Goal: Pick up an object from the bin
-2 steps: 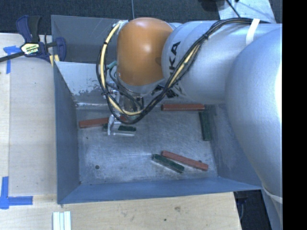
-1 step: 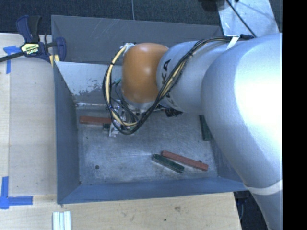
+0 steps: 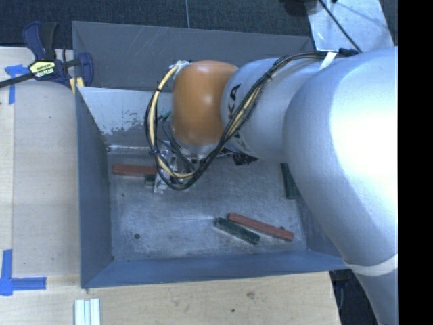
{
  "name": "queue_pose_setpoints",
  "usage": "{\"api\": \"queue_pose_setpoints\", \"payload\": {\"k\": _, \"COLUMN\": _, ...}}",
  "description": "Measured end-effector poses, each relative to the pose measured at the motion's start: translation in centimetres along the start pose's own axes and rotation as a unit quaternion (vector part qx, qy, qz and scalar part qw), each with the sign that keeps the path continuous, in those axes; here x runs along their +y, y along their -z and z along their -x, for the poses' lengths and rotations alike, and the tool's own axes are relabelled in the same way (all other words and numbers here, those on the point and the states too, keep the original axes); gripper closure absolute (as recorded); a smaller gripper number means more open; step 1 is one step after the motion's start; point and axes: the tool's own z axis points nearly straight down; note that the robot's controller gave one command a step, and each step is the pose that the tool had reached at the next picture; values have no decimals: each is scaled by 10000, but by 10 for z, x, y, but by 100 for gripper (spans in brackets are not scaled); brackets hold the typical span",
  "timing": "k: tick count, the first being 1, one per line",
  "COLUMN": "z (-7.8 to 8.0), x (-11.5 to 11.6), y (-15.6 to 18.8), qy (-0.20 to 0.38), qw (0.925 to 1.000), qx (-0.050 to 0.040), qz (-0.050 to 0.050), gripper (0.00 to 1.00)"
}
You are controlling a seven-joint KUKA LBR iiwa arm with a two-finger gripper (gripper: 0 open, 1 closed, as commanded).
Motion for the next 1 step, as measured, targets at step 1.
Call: {"api": "queue_pose_setpoints", "payload": {"k": 1, "z": -23, "x": 0, "y": 151, "qy": 584, "qw": 9983, "qx": 20, "qz": -25, "gripper": 100}}
